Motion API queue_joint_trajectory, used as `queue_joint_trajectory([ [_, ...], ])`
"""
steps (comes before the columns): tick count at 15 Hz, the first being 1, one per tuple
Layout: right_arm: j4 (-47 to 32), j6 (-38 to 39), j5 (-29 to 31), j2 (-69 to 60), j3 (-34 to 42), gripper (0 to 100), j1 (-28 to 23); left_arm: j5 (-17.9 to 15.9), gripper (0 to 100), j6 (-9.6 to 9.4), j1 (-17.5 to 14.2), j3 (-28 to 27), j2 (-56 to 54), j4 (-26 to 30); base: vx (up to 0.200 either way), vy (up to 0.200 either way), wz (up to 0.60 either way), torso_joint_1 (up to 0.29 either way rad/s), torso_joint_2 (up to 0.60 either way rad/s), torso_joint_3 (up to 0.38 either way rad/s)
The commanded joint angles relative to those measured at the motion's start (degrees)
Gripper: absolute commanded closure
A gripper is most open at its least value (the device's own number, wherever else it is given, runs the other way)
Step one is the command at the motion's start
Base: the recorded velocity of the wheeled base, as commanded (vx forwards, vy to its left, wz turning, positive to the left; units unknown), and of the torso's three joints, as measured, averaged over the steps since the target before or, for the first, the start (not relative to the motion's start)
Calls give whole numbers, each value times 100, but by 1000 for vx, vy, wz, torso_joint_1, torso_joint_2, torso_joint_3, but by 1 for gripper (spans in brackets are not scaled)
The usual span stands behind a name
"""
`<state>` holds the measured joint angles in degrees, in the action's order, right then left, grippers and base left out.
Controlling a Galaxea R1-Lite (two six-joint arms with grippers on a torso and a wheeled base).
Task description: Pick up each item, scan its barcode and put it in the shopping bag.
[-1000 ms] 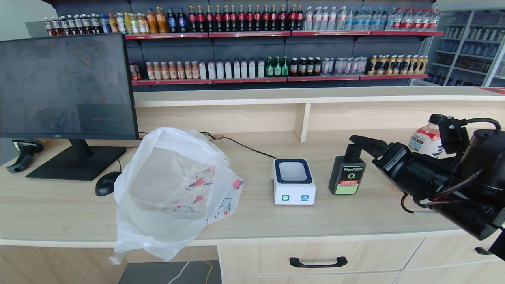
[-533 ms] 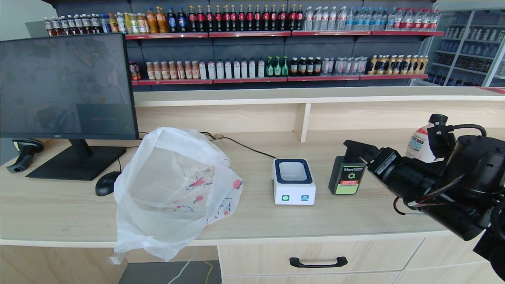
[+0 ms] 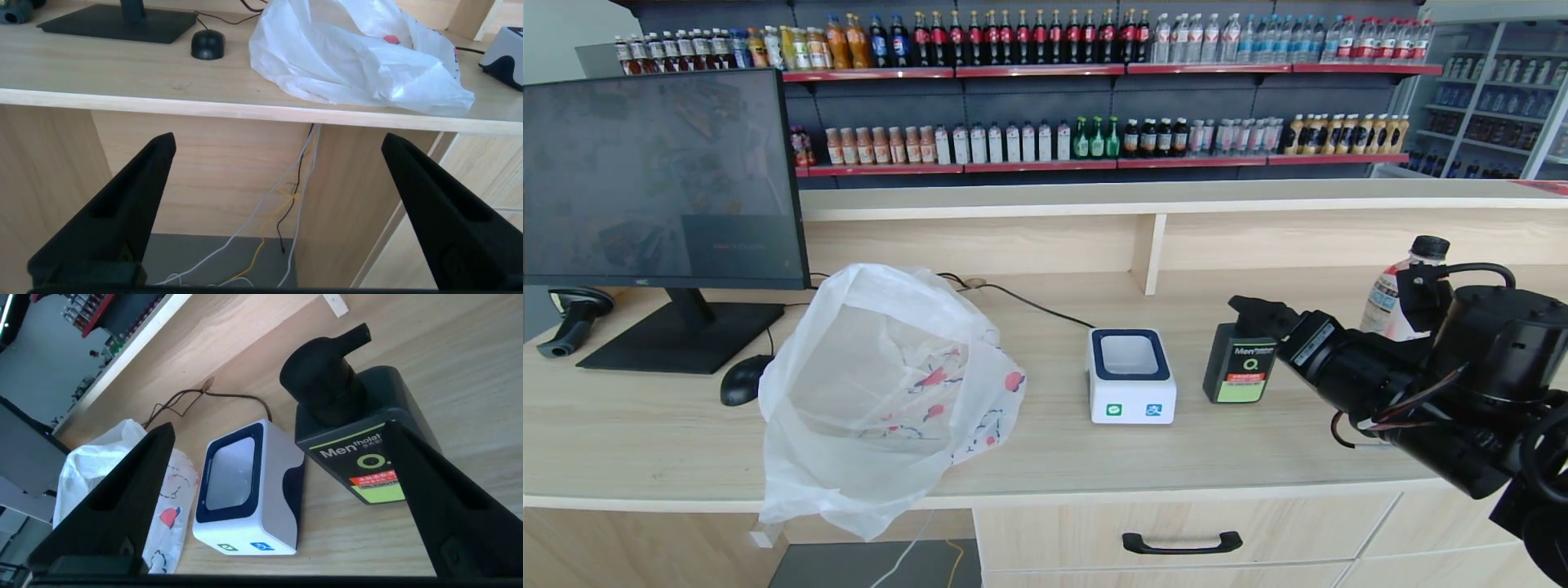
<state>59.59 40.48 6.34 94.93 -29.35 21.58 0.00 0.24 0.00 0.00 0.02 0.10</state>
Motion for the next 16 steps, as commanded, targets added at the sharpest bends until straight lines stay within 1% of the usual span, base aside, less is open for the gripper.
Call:
queue_joint_trajectory([
  [1, 0, 3, -1, 35, -26, 0, 4, 0, 0, 2, 0, 0, -2, -1, 0, 0, 0, 0, 0, 0],
  [6, 281, -6, -19, 219, 0, 0, 4, 0, 0, 2, 0, 0, -2, -1, 0, 0, 0, 0, 0, 0],
  [16, 378, -32, -45, 492, -44, 0, -66, 0, 0, 2, 0, 0, -2, -1, 0, 0, 0, 0, 0, 0],
])
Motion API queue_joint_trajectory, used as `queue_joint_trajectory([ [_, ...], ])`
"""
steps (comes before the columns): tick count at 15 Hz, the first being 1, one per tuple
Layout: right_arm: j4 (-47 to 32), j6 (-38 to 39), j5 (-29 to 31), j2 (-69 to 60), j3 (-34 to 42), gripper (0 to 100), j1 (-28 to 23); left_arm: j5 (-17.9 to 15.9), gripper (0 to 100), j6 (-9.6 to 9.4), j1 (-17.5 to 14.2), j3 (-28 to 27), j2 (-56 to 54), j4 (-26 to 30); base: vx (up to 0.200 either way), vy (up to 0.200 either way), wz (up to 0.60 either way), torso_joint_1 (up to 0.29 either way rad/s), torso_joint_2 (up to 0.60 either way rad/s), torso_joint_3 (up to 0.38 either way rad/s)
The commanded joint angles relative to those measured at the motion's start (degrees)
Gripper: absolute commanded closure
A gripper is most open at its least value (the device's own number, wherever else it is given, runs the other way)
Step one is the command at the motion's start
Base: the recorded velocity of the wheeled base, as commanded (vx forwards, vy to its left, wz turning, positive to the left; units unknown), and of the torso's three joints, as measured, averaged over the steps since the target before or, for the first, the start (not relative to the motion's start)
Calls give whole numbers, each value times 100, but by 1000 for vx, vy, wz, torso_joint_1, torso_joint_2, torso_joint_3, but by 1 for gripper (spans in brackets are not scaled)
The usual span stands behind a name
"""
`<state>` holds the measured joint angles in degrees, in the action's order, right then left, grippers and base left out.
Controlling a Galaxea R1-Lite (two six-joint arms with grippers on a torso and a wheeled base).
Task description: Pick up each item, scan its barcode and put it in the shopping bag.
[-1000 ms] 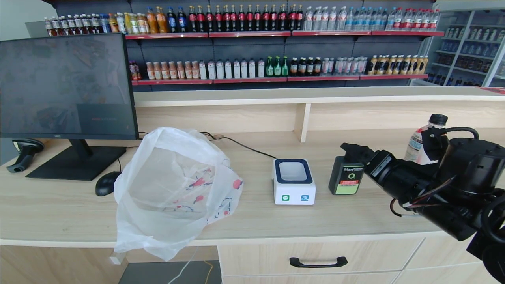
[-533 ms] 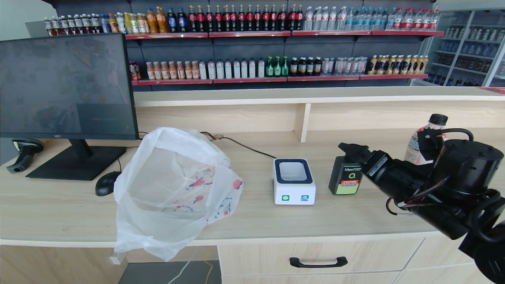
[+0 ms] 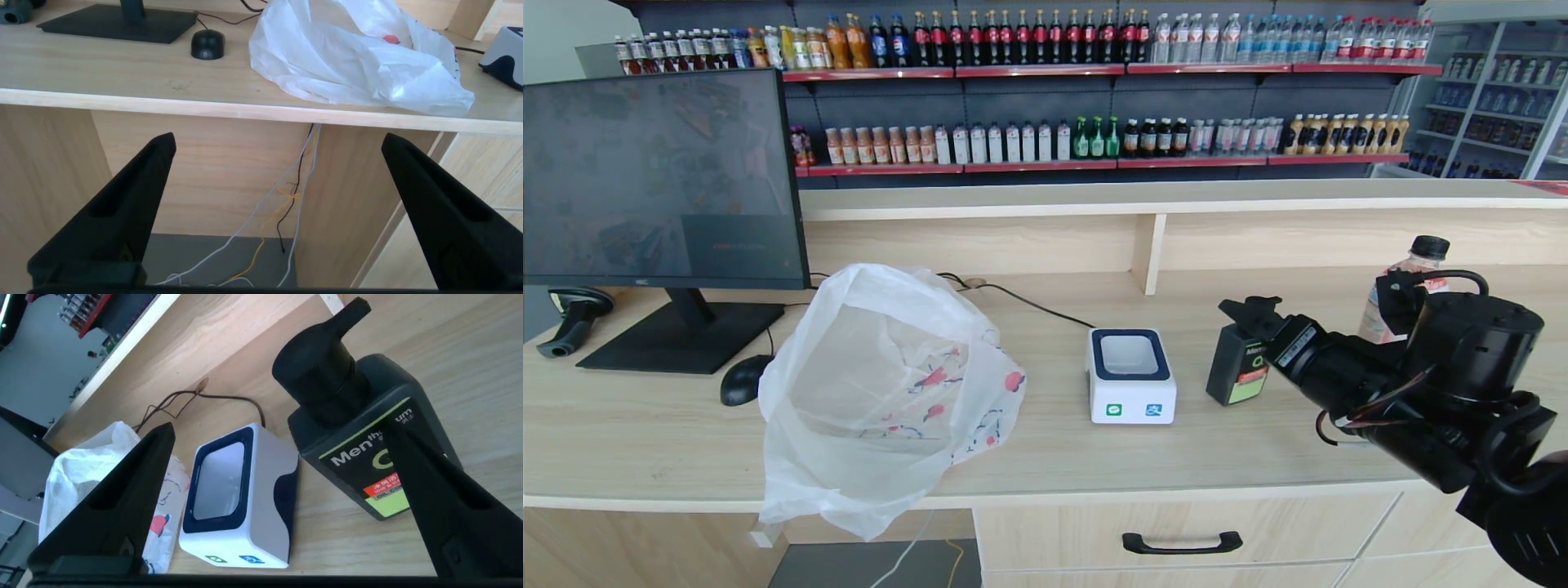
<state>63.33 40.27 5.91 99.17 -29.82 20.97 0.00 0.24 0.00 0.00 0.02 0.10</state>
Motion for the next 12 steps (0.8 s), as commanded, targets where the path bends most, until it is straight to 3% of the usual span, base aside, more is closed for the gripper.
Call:
queue_joint_trajectory([
  [1, 4, -1, -2, 94, -15, 0, -23, 0, 0, 2, 0, 0, -2, -1, 0, 0, 0, 0, 0, 0],
  [12, 329, -133, -134, 454, -200, 0, -225, 0, 0, 2, 0, 0, -2, -1, 0, 0, 0, 0, 0, 0],
])
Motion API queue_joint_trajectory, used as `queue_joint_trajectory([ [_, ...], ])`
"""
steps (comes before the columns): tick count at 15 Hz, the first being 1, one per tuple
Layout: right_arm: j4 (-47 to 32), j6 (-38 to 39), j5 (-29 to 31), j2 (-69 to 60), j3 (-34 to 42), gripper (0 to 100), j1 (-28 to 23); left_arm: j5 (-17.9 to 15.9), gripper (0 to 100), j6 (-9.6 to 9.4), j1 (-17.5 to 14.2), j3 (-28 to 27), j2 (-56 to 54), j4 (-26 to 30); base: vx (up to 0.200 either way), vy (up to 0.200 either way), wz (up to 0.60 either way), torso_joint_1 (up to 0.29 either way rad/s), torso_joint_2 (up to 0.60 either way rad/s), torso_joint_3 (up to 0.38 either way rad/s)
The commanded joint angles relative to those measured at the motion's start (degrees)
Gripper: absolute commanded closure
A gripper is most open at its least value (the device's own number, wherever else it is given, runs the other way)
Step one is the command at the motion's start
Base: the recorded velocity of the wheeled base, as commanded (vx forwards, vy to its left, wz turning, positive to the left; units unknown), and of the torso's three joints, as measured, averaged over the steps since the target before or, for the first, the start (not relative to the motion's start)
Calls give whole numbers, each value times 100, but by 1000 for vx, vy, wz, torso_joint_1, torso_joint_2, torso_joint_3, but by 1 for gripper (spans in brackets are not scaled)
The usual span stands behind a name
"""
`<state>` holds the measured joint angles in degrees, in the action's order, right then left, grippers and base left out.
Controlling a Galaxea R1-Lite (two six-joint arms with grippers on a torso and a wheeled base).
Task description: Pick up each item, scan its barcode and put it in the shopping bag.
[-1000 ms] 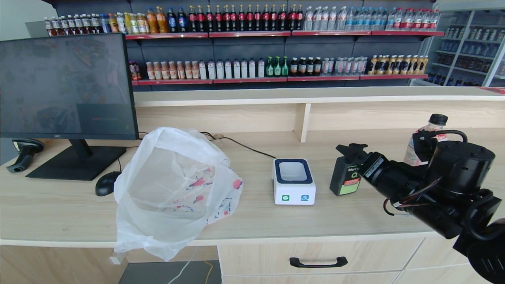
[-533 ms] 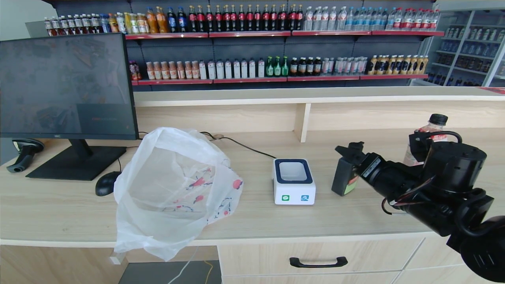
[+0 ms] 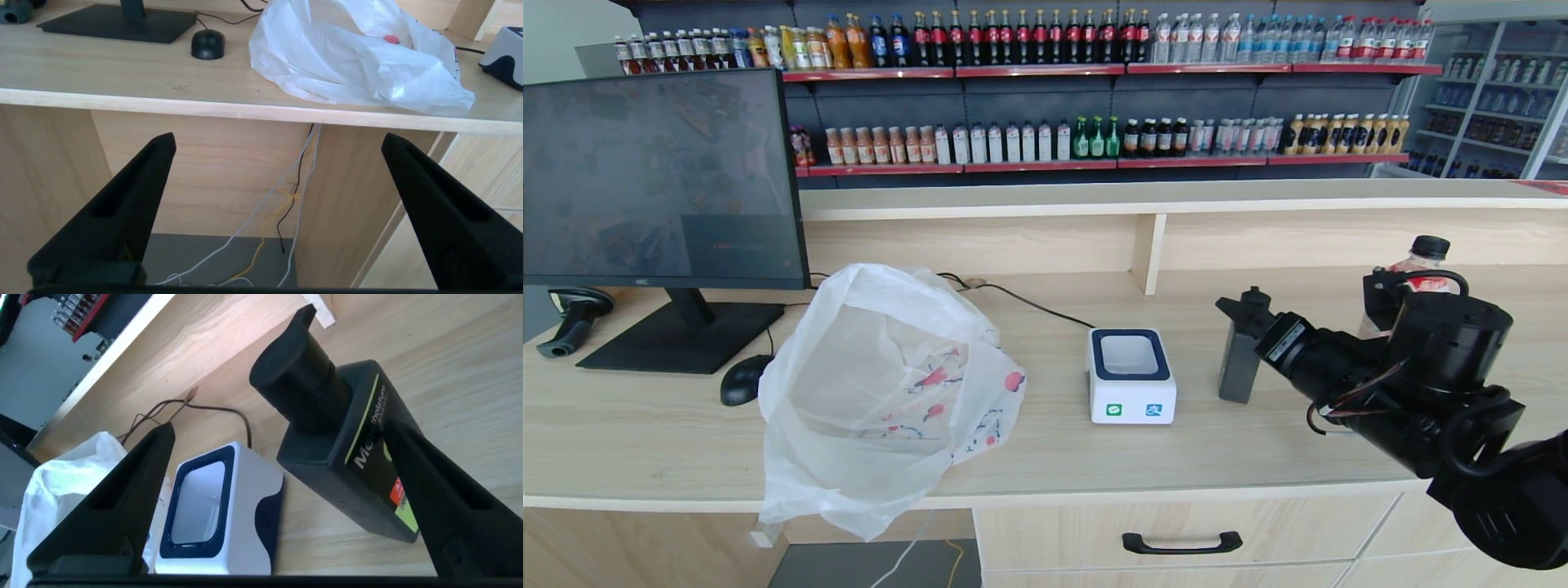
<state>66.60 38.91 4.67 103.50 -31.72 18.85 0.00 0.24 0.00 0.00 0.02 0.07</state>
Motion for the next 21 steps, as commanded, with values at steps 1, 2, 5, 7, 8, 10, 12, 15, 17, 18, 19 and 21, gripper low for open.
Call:
queue_joint_trajectory([
  [1, 2, 2, -36, 21, -18, 0, -39, 0, 0, 2, 0, 0, -2, 1, 0, 0, 0, 0, 0, 0],
  [2, 2, 2, -63, 30, -62, 0, -39, 0, 0, 2, 0, 0, -2, 1, 0, 0, 0, 0, 0, 0],
  [5, 2, 11, -80, 39, -80, 0, -65, 0, 0, 2, 0, 0, -2, 1, 0, 0, 0, 0, 0, 0],
  [7, 11, 11, -89, 109, -115, 0, -118, 0, 0, 2, 0, 0, -2, 1, 0, 0, 0, 0, 0, 0],
  [8, 90, 11, -133, 153, -124, 0, -136, 0, 0, 2, 0, 0, -2, 1, 0, 0, 0, 0, 0, 0],
  [10, 398, 11, -317, 215, -71, 0, -144, 0, 0, 2, 0, 0, -2, 1, 0, 0, 0, 0, 0, 0],
  [12, 495, 2, -326, 232, -54, 0, -144, 0, 0, 2, 0, 0, -2, 1, 0, 0, 0, 0, 0, 0],
  [15, 512, 2, -335, 399, -62, 0, -153, 0, 0, 2, 0, 0, -2, 1, 0, 0, 0, 0, 0, 0],
  [17, 556, 11, -335, 505, -89, 0, -153, 0, 0, 2, 0, 0, -2, 1, 0, 0, 0, 0, 0, 0],
  [18, 767, 2, -335, 601, -80, 0, -162, 0, 0, 2, 0, 0, -2, 1, 0, 0, 0, 0, 0, 0],
  [19, 837, 2, -344, 610, -80, 0, -171, 0, 0, 2, 0, 0, -2, 1, 0, 0, 0, 0, 0, 0],
  [21, 899, 2, -397, 628, -62, 0, -206, 0, 0, 2, 0, 0, -2, 1, 0, 0, 0, 0, 0, 0],
])
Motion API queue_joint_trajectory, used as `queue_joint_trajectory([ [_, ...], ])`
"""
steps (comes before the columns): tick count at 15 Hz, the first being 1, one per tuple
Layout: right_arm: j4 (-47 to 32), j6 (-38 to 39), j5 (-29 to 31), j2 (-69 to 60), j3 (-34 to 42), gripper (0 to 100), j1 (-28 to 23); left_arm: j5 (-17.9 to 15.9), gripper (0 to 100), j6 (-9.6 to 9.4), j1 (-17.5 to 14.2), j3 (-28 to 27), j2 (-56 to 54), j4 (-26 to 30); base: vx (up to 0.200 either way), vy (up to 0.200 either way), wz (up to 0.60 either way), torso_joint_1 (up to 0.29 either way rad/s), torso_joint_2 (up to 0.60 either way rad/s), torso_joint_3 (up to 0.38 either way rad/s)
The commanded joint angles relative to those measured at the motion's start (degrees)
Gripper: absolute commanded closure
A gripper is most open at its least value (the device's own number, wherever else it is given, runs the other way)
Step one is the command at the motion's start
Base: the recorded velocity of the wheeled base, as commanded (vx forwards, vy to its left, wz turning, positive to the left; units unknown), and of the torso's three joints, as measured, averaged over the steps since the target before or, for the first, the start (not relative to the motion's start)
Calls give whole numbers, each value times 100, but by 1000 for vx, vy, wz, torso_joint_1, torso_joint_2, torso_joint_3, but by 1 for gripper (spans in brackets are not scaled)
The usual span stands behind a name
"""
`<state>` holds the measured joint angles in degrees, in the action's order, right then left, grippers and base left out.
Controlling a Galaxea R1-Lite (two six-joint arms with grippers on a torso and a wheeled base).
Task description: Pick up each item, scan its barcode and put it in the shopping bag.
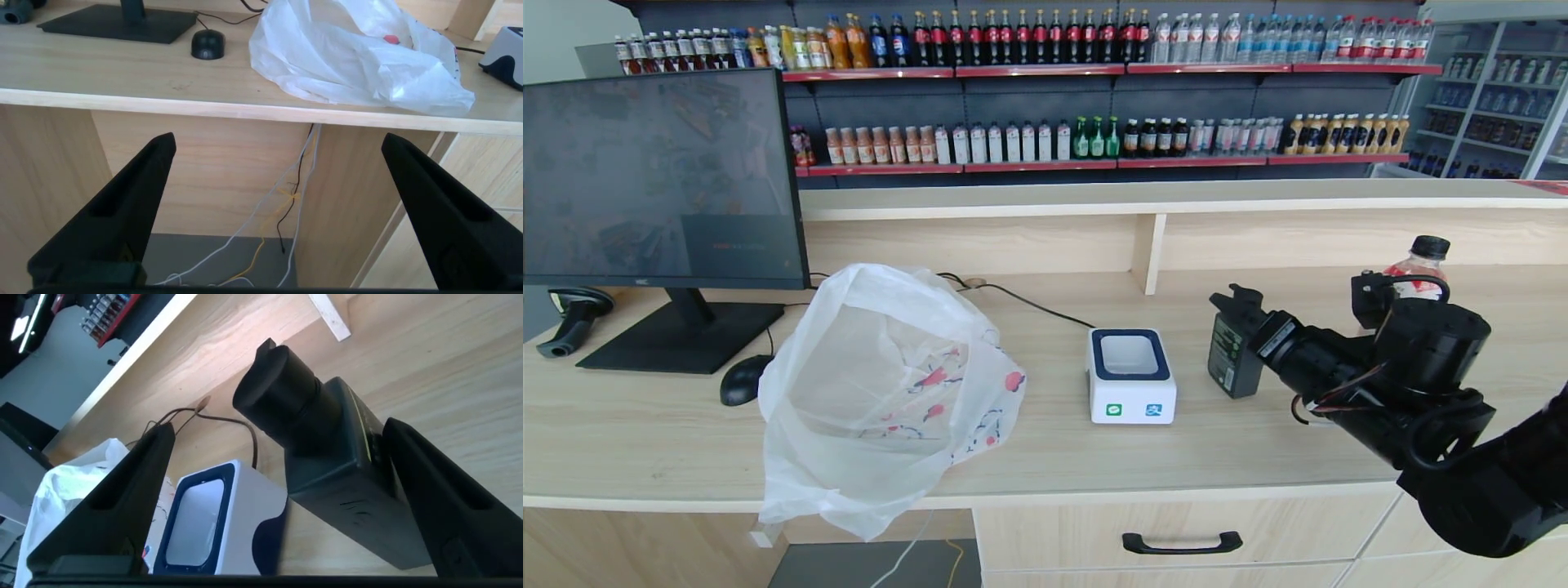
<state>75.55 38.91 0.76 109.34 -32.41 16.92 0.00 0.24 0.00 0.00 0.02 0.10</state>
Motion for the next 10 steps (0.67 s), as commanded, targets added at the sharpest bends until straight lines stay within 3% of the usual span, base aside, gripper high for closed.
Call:
queue_joint_trajectory([
  [1, 4, -6, -5, 53, 7, 0, -31, 0, 0, 2, 0, 0, -2, -1, 0, 0, 0, 0, 0, 0],
  [10, 408, -657, -5, 105, 236, 0, -66, 0, 0, 2, 0, 0, -2, -1, 0, 0, 0, 0, 0, 0],
])
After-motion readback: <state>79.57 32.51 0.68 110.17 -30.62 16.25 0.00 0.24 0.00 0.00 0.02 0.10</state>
